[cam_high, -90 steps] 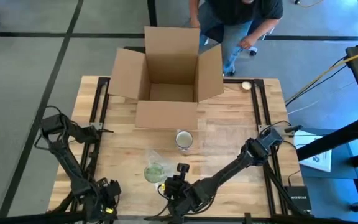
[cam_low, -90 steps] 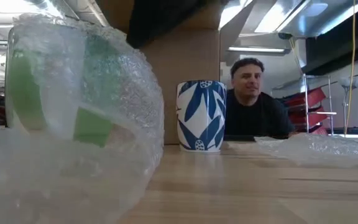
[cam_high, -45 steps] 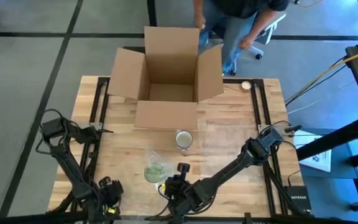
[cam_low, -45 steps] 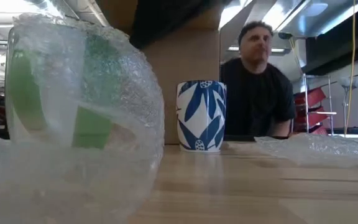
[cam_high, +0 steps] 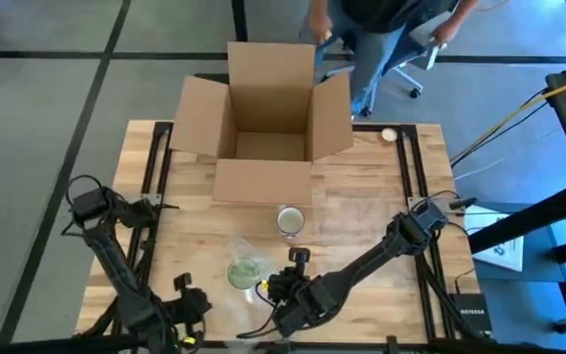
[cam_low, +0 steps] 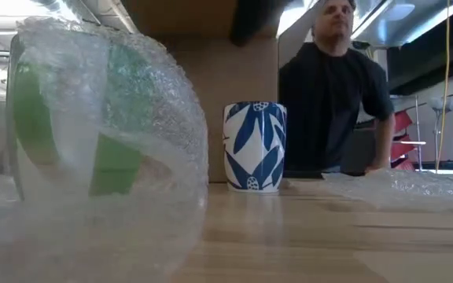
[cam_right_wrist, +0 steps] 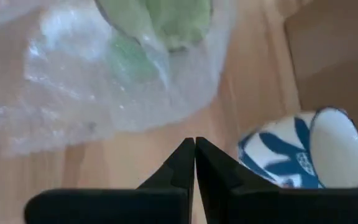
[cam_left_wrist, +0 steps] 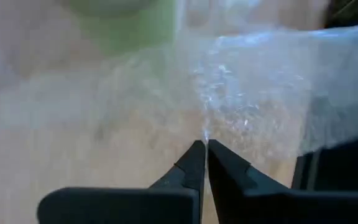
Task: Wrap mug
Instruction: Wrap the green mug with the left side transparent bubble wrap
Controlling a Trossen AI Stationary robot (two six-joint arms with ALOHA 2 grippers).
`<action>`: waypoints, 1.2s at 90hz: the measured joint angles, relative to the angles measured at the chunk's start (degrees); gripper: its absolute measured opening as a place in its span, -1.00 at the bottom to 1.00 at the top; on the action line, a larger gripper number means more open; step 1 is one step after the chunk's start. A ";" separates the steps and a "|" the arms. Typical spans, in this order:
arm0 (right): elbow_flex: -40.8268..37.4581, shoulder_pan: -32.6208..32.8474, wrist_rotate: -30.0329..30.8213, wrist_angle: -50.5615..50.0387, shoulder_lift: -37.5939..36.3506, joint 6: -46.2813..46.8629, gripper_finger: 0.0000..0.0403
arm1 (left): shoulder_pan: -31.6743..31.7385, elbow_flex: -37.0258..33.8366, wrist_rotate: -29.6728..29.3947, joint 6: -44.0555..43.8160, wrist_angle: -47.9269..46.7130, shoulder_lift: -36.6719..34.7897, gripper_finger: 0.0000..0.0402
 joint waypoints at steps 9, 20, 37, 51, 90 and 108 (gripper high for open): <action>-0.01 -0.50 -0.40 -0.03 0.00 -0.05 -1.00 | 2.73 2.07 -3.20 6.00 0.14 -0.08 -1.00; -0.02 -0.52 0.04 0.15 -0.01 0.03 -1.00 | 5.48 5.17 -5.57 12.88 0.23 -0.11 -1.00; -0.04 -0.41 0.06 1.53 0.00 0.34 -1.00 | 8.46 9.49 -9.08 23.46 0.20 -0.17 -1.00; -0.07 -0.41 0.06 1.95 0.00 0.38 -1.00 | 11.72 12.63 -11.64 30.00 -1.52 -0.19 -1.00; -1.09 -0.39 -1.87 10.24 0.05 -4.32 -1.00 | 17.73 7.42 -7.76 31.85 -2.27 -0.22 -1.00; -0.94 -0.41 0.47 10.71 -0.02 -6.54 -1.00 | 17.97 3.66 -5.99 27.98 -1.69 -0.22 -1.00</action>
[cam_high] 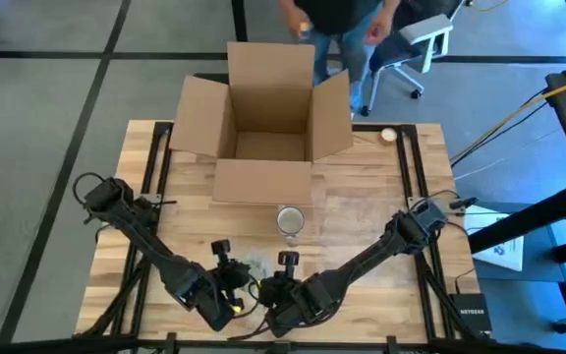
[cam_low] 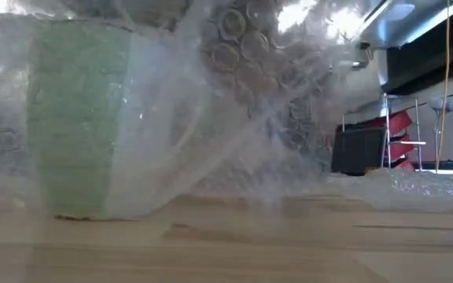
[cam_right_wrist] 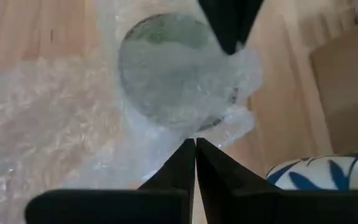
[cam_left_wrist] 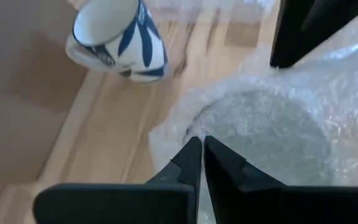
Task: Wrap mug
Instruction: Wrap the green mug with the left side transparent bubble wrap
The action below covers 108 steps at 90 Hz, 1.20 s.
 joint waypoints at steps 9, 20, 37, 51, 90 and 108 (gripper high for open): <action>0.76 -0.03 0.12 1.63 -0.88 -2.96 -1.00 | -0.04 -0.92 -0.07 -1.16 0.87 -0.01 -1.00; 1.11 -1.60 -5.71 6.85 -1.45 -7.17 -1.00 | -0.04 -1.79 -0.02 -0.70 3.52 -0.02 -1.00; 0.98 -5.03 -14.02 9.71 2.40 -9.32 -1.00 | -0.28 -2.12 0.59 0.18 2.92 0.00 -1.00; 1.07 -6.51 -14.86 9.19 3.10 -10.13 -1.00 | -1.44 -2.09 0.40 -0.96 1.03 0.00 -1.00; 1.16 -7.27 -15.80 10.87 3.16 -11.41 -1.00 | -4.37 -1.68 -1.28 0.14 -1.12 -5.09 -1.00; 1.05 -7.63 -16.96 11.21 3.16 -11.76 -1.00 | -3.24 -1.68 2.87 0.77 -1.52 -5.22 -1.00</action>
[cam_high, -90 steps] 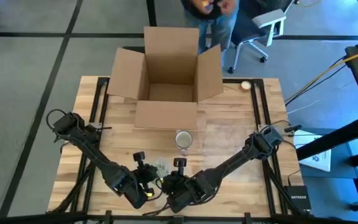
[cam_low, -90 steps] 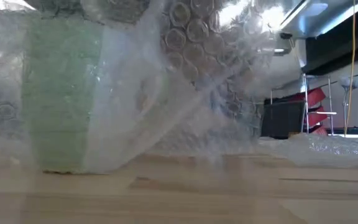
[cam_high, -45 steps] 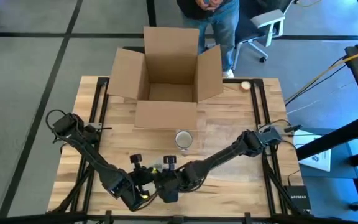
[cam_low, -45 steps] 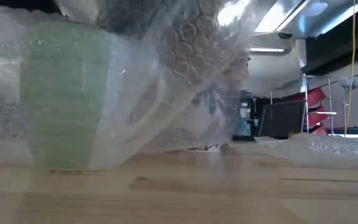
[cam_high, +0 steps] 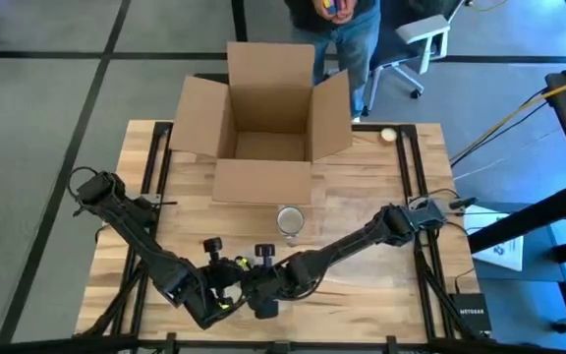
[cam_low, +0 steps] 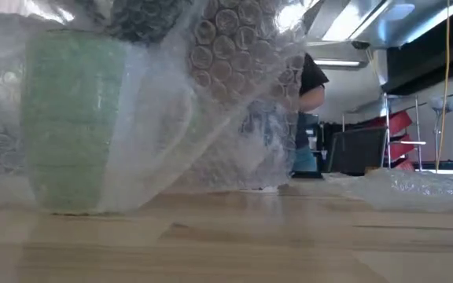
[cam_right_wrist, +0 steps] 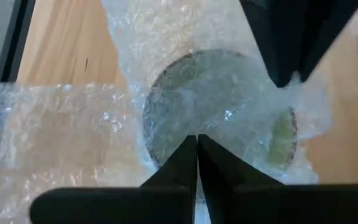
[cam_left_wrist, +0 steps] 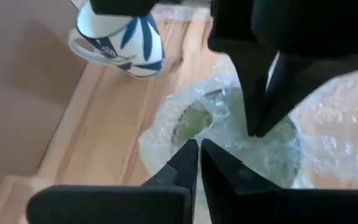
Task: Wrap mug
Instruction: Wrap the green mug with the left side transparent bubble wrap
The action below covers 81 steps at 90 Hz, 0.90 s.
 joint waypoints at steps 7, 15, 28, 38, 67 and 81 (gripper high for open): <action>-0.04 0.02 0.00 0.00 0.00 -0.41 -1.00 | 0.87 0.00 2.81 0.48 -0.07 0.01 -0.99; -0.09 0.02 0.00 0.06 0.00 -0.90 -1.00 | 1.94 0.00 6.92 1.97 0.35 -0.14 -0.92; -0.11 0.04 0.03 0.02 0.00 -1.14 -1.00 | 3.31 0.01 11.70 4.59 0.00 -0.36 -0.70; -0.11 0.07 0.08 0.11 0.02 -1.25 -1.00 | 3.57 1.49 14.83 7.17 -3.12 -0.80 -0.54; -0.11 0.07 0.11 0.41 0.07 -1.38 -1.00 | -0.65 2.61 10.28 5.49 -1.99 -5.36 -0.45; -0.11 0.07 0.17 0.45 0.07 -1.38 -1.00 | 1.33 -4.95 10.19 8.59 8.94 -5.30 -0.45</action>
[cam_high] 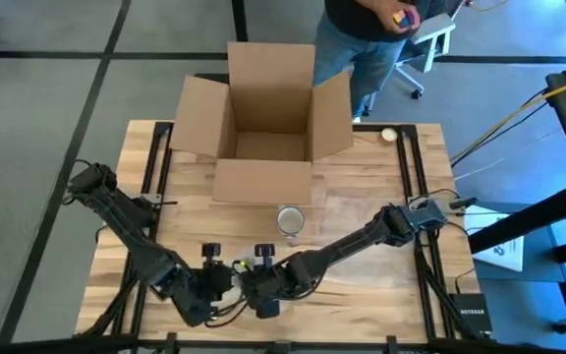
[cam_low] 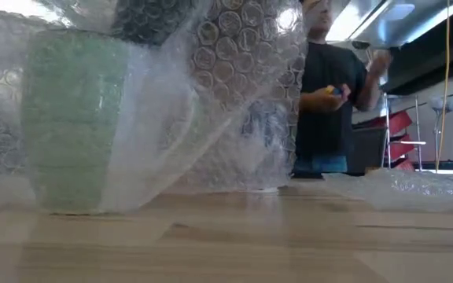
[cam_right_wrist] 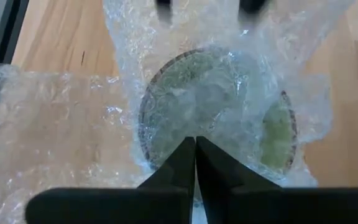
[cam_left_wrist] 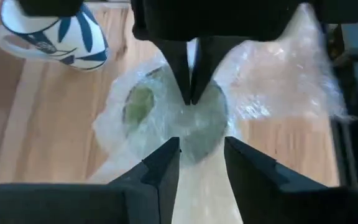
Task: Wrap mug
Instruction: Wrap the green mug with the left side transparent bubble wrap
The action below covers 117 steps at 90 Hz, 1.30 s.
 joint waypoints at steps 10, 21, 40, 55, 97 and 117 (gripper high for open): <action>0.00 0.00 0.02 -0.04 0.00 0.00 -1.00 | 2.55 -6.27 2.58 2.03 9.34 0.00 -0.44; -0.07 0.02 0.26 -0.48 0.02 0.14 -1.00 | 4.95 -11.56 5.74 2.96 17.33 -0.16 -0.44; -0.07 0.07 0.33 -0.39 -0.03 0.18 -1.00 | 6.20 -15.36 9.44 2.89 23.87 -0.26 -0.44; 0.51 0.07 0.18 -0.94 -0.99 -0.02 -1.00 | 5.74 -15.39 9.57 2.30 24.03 -0.12 -0.44; 5.85 -0.98 0.37 -7.08 -2.07 -0.81 -1.00 | 5.17 -15.64 9.38 1.65 23.69 -0.04 -0.44; 0.60 -1.71 0.29 -1.95 -1.92 0.49 -1.00 | 5.15 -15.64 8.82 1.61 24.15 0.00 -0.45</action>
